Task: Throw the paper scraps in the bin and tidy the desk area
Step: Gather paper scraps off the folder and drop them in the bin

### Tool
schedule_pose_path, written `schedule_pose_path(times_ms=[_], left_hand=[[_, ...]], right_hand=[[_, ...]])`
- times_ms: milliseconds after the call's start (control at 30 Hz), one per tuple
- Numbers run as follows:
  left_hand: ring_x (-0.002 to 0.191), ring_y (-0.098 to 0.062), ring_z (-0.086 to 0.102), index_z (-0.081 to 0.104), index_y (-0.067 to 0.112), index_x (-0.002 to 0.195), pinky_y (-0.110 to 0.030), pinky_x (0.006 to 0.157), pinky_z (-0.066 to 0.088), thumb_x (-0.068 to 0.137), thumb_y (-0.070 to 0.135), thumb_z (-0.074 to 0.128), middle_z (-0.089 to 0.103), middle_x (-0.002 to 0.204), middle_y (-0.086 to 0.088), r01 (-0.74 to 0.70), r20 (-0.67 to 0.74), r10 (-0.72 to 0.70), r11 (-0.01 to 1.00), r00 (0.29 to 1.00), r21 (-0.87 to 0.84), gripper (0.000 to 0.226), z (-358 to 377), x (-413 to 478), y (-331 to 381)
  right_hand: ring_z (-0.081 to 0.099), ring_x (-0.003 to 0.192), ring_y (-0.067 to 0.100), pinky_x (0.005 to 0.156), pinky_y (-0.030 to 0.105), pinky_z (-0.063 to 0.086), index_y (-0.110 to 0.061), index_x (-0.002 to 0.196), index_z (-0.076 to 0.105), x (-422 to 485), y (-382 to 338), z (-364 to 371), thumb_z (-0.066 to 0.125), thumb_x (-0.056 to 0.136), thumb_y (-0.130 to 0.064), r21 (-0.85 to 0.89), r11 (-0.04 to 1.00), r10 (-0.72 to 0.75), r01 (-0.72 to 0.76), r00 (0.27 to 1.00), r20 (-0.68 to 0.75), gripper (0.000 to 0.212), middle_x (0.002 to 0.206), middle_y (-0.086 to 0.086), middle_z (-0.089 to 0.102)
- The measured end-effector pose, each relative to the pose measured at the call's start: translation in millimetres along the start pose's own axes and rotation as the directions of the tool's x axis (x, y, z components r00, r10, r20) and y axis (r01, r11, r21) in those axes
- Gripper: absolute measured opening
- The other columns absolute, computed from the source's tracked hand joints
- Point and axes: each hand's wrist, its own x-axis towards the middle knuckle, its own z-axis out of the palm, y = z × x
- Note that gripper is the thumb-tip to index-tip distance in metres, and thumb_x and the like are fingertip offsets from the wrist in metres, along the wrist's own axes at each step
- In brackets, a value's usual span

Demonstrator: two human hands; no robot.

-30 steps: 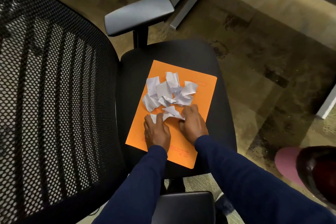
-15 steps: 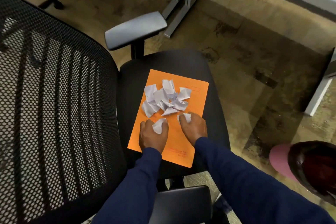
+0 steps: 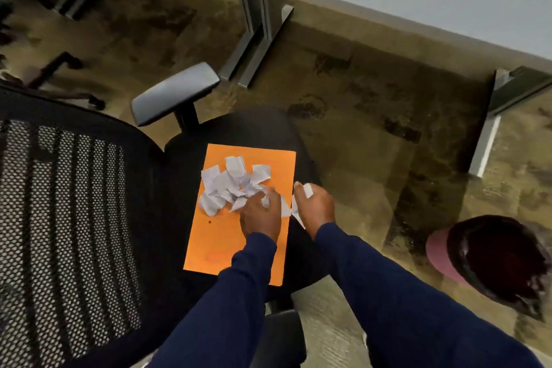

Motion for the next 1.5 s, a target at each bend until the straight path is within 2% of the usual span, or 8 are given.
schedule_pose_path(times_ms=[200,367,600,733,900,1100,1267,1500], left_hand=[[0.077,-0.036,0.060,0.054,0.010,0.065,-0.034,0.063,0.037,0.102,0.038,0.043,0.061,0.070,-0.008,-0.091,0.079,0.088,0.995,0.993,0.044,0.047,69.5,-35.9,45.7],[0.086,-0.037,0.065,0.070,0.007,0.084,-0.036,0.069,0.046,0.101,0.047,0.039,0.072,0.087,-0.016,-0.139,0.170,0.125,0.987,0.977,0.074,0.053,166.5,-86.0,83.6],[0.076,-0.033,0.064,0.065,0.009,0.072,-0.033,0.066,0.042,0.099,0.059,0.033,0.069,0.072,-0.012,-0.187,0.353,0.148,0.979,0.924,0.080,0.065,298.1,-169.7,121.7],[0.082,-0.028,0.060,0.071,0.007,0.084,-0.032,0.074,0.041,0.097,0.063,0.028,0.071,0.088,-0.012,-0.174,0.442,0.121,0.981,0.889,0.082,0.072,376.4,-218.1,131.1],[0.081,-0.030,0.056,0.050,0.014,0.061,-0.040,0.077,0.047,0.083,0.045,0.025,0.063,0.077,-0.012,-0.112,0.601,0.051,0.992,0.797,0.063,0.045,451.4,-258.1,127.8],[0.114,-0.035,0.054,0.053,0.001,0.118,-0.037,0.094,0.044,0.096,0.019,0.041,0.056,0.126,-0.016,-0.165,0.720,-0.009,0.971,0.694,0.171,0.031,527.9,-280.7,99.0],[0.120,-0.035,0.051,0.048,0.000,0.119,-0.042,0.101,0.043,0.097,0.011,0.044,0.049,0.130,-0.020,-0.278,0.763,0.008,0.934,0.646,0.226,0.024,573.8,-289.4,68.9],[0.126,-0.038,0.049,0.048,0.000,0.128,-0.047,0.106,0.041,0.098,0.016,0.047,0.048,0.137,-0.022,-0.361,0.786,-0.009,0.885,0.619,0.294,0.034,619.2,-289.7,39.6]], right_hand=[[0.050,0.062,0.020,0.062,0.035,0.041,-0.019,0.062,0.048,21.4,25.8,-79.2,0.052,0.098,-0.043,0.094,0.996,-0.001,0.006,0.999,-0.054,0.044,0.061,-0.003,0.052],[0.061,0.078,0.028,0.066,0.035,0.045,-0.006,0.087,0.063,42.3,77.0,-173.5,0.042,0.102,-0.050,0.145,0.988,0.077,-0.055,0.986,-0.148,0.051,0.079,0.006,0.066],[0.064,0.090,0.024,0.072,0.028,0.040,-0.004,0.100,0.067,66.1,170.0,-299.3,0.033,0.104,-0.049,0.190,0.974,0.173,-0.127,0.952,-0.254,0.056,0.093,0.006,0.069],[0.063,0.080,0.020,0.066,0.029,0.043,-0.015,0.091,0.067,77.3,231.9,-359.6,0.033,0.103,-0.052,0.228,0.950,0.282,-0.211,0.896,-0.344,0.052,0.083,-0.001,0.067],[0.061,0.089,0.025,0.078,0.033,0.041,-0.017,0.093,0.068,93.6,305.1,-404.7,0.036,0.103,-0.044,0.325,0.896,0.424,-0.302,0.799,-0.426,0.043,0.099,0.008,0.071],[0.056,0.117,0.038,0.092,0.039,0.041,-0.002,0.128,0.058,116.5,389.8,-436.2,0.038,0.100,-0.029,0.400,0.812,0.578,-0.425,0.682,-0.447,0.043,0.132,0.023,0.060],[0.051,0.129,0.040,0.103,0.041,0.040,-0.004,0.140,0.049,134.3,444.8,-439.8,0.038,0.104,-0.031,0.363,0.796,0.605,-0.485,0.657,-0.449,0.047,0.143,0.023,0.053],[0.059,0.111,0.039,0.085,0.038,0.043,-0.002,0.124,0.055,156.9,487.9,-437.5,0.042,0.103,-0.036,0.341,0.794,0.607,-0.503,0.646,-0.463,0.042,0.125,0.022,0.061]])
